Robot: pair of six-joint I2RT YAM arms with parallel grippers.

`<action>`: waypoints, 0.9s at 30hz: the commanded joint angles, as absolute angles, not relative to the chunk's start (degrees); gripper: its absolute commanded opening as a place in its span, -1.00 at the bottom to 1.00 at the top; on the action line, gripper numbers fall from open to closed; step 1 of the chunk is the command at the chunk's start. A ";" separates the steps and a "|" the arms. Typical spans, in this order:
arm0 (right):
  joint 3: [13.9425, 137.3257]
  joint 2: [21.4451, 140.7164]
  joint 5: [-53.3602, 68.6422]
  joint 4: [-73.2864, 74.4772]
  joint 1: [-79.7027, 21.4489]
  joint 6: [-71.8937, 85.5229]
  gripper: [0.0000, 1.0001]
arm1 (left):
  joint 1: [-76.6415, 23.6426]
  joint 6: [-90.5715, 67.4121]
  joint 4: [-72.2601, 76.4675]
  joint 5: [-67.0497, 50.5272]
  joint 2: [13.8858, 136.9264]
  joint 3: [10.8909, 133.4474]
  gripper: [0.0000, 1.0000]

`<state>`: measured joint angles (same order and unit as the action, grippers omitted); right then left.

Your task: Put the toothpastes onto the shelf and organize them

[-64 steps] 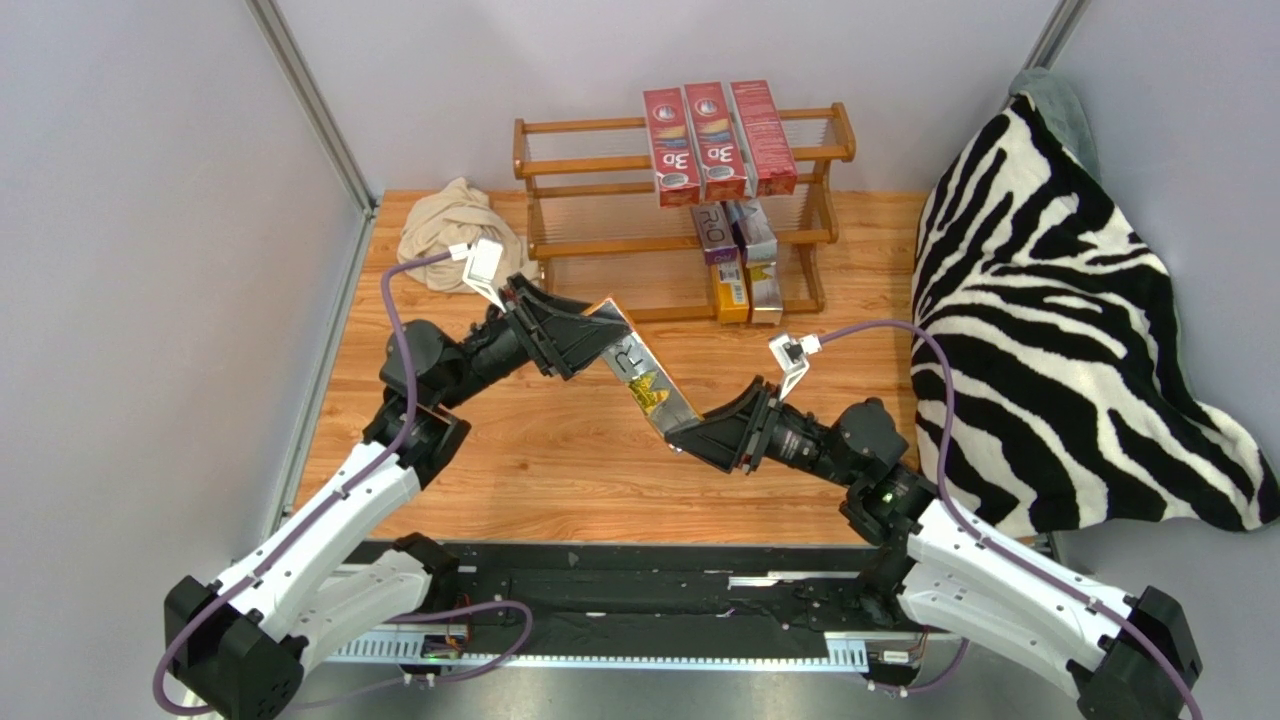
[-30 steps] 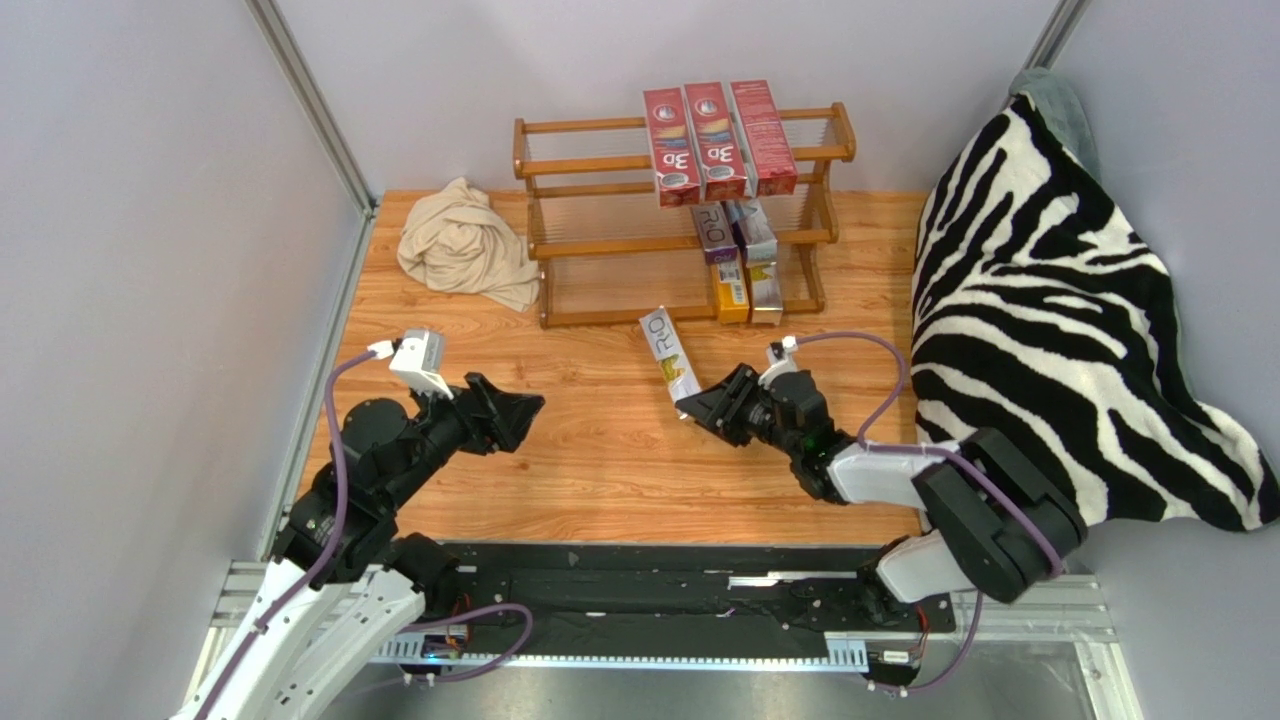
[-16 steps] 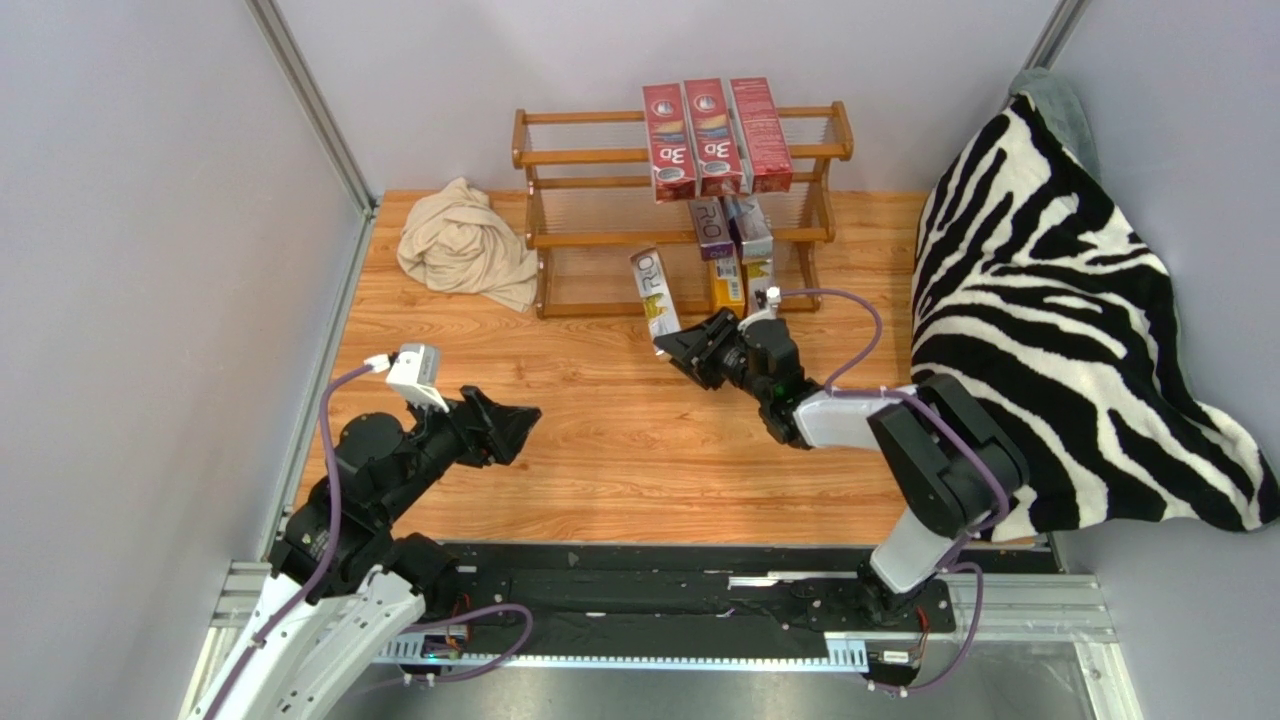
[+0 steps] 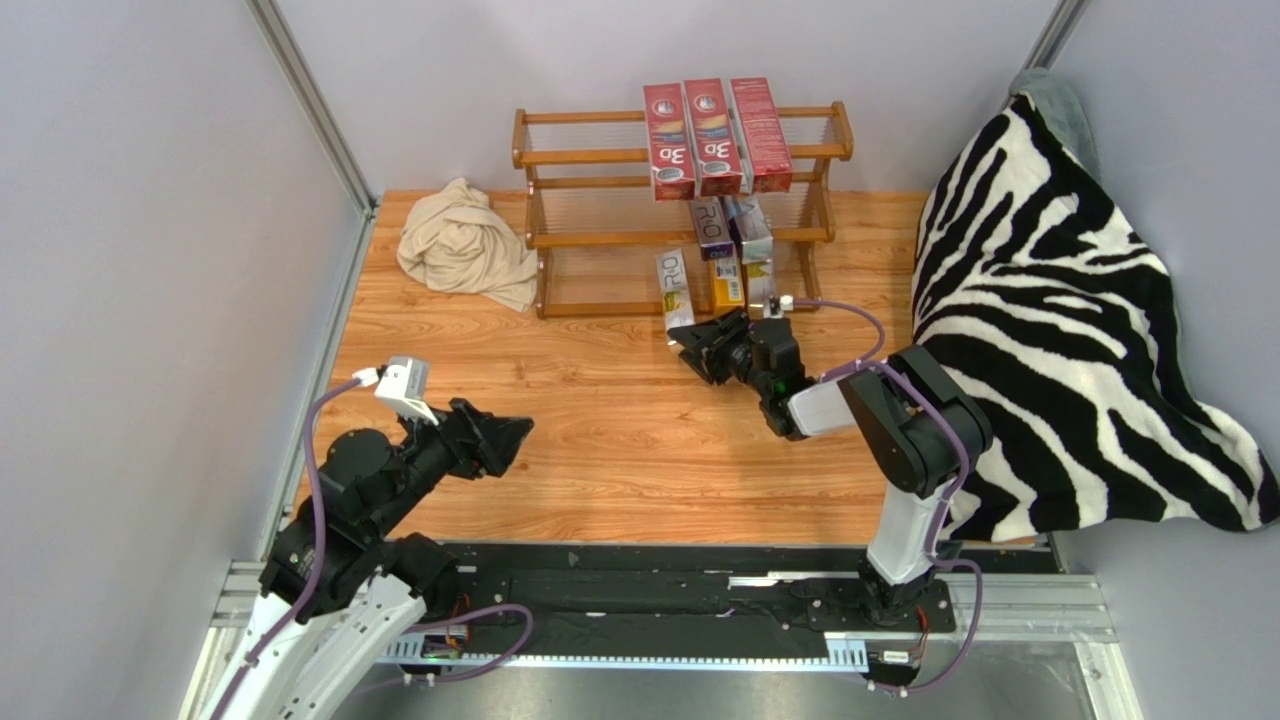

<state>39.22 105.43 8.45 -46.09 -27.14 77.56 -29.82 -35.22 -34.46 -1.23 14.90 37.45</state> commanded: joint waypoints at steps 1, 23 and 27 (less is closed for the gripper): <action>43.15 107.31 5.10 -51.42 -27.16 80.33 -0.75 | -29.62 -35.33 -34.19 -2.02 14.68 37.26 0.64; 53.88 118.38 4.22 -50.97 -24.61 84.72 -0.61 | -29.62 -34.54 -31.29 -7.73 16.88 35.86 0.58; 54.67 119.44 5.71 -50.01 -24.26 84.73 -0.47 | -29.62 -34.54 -30.85 -8.35 16.87 35.68 0.57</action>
